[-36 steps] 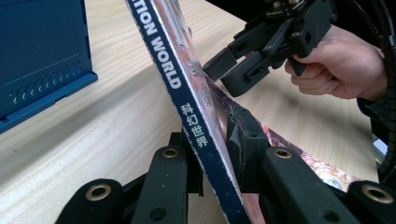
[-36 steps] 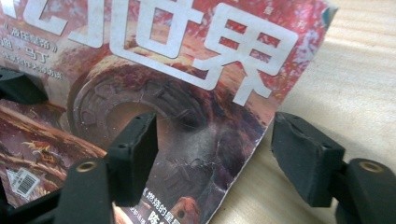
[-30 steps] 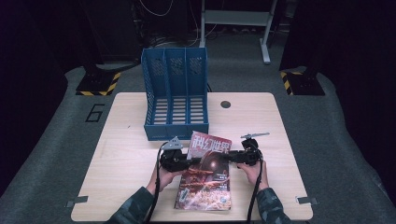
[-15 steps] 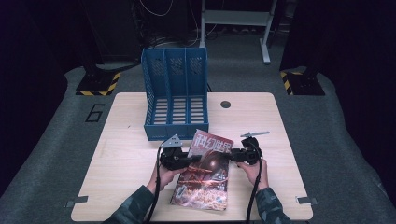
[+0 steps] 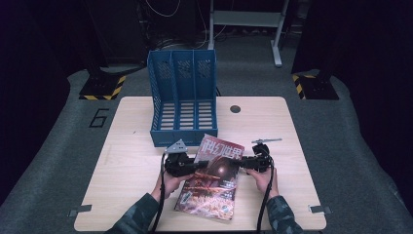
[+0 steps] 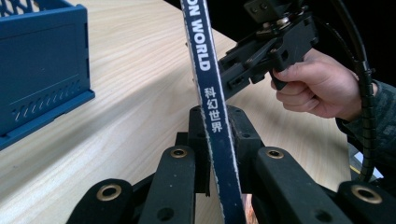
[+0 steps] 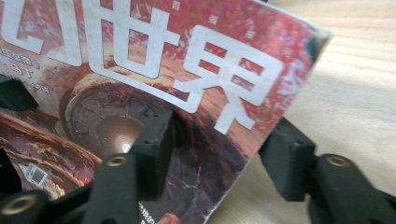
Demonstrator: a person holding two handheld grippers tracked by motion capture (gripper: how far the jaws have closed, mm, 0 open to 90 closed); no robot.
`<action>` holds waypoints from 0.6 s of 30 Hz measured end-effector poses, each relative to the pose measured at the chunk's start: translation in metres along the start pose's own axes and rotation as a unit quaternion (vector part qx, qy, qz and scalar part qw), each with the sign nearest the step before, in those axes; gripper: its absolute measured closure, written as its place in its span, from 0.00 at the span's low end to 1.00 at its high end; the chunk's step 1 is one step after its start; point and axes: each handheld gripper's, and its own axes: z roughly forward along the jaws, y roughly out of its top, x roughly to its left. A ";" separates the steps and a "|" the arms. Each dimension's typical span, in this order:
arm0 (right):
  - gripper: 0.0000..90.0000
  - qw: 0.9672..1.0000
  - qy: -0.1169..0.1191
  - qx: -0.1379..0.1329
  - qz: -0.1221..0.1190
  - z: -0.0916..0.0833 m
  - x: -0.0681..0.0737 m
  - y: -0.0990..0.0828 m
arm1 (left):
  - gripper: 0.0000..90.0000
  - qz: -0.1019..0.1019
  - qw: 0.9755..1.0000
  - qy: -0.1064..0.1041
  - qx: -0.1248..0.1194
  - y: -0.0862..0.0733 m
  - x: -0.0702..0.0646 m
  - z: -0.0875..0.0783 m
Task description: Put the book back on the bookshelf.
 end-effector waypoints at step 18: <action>0.83 0.998 -0.048 -0.015 -0.035 -0.016 0.016 0.012 | 0.89 -0.013 0.996 -0.014 0.090 0.028 0.009 -0.002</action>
